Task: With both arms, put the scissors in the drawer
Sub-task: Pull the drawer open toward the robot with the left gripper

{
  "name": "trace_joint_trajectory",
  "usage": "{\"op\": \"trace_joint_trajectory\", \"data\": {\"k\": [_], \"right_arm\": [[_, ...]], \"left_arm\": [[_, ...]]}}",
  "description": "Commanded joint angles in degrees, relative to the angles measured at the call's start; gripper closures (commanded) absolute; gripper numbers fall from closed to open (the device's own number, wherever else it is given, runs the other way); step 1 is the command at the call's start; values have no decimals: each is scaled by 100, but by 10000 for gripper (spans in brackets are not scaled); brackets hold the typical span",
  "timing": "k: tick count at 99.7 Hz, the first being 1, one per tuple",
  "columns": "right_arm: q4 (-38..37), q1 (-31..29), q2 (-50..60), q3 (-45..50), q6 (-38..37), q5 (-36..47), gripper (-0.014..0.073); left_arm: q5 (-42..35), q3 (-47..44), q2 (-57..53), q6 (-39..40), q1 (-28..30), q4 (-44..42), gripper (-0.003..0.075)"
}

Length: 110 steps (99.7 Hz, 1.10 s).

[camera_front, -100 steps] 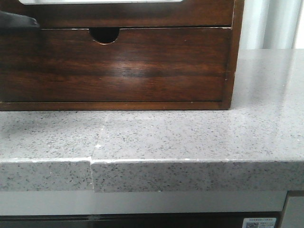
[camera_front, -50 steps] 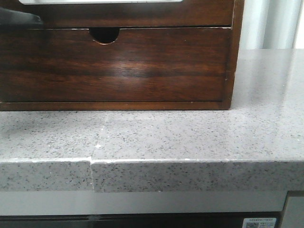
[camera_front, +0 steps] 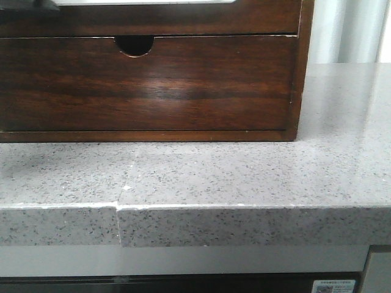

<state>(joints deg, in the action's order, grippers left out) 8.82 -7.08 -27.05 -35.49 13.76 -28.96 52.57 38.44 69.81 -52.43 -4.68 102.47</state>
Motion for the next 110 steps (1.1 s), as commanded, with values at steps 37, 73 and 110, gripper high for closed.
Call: {"op": "trace_joint_trajectory", "data": {"k": [37,73,110], "right_arm": [[-6,2,-69,-217,43,487,99],[-6,2,-69,-217,43,487,99],[-6,2,-69,-217,43,487,99]], "left_arm": [[1081,171,-95,-72,0,280,609],[1196,19,-787,-72,0,-87,609],[1087,-1038,-2165,-36,5,-100,609]]}}
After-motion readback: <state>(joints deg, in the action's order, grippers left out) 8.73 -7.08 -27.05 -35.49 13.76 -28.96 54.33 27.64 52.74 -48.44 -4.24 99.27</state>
